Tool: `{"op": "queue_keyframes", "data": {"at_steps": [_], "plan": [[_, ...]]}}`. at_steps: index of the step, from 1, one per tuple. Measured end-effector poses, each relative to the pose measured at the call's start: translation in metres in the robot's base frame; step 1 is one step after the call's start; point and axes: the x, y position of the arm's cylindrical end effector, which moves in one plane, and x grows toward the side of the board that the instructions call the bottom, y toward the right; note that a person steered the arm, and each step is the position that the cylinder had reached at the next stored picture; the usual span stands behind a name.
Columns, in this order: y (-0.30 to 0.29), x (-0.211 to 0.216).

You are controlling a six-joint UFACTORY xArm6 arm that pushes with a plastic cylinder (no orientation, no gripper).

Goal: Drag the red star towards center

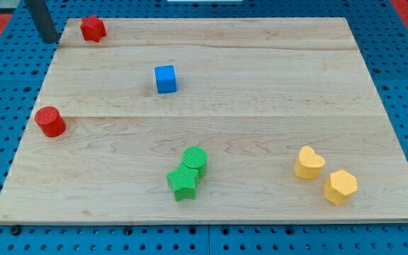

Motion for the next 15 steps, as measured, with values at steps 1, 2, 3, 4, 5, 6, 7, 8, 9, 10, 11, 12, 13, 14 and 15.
{"op": "queue_keyframes", "data": {"at_steps": [1,2,3,4,5,6,7,8,9,10,11,12,13,14,15], "plan": [[0.0,0.003],[-0.002,0.003],[-0.006,0.003],[-0.006,-0.007],[0.002,-0.018],[0.005,-0.018],[-0.006,-0.017],[-0.006,-0.014],[-0.006,-0.014],[-0.006,-0.047],[-0.007,-0.052],[0.04,-0.057],[0.068,-0.028],[0.089,-0.015],[0.098,-0.015]]}}
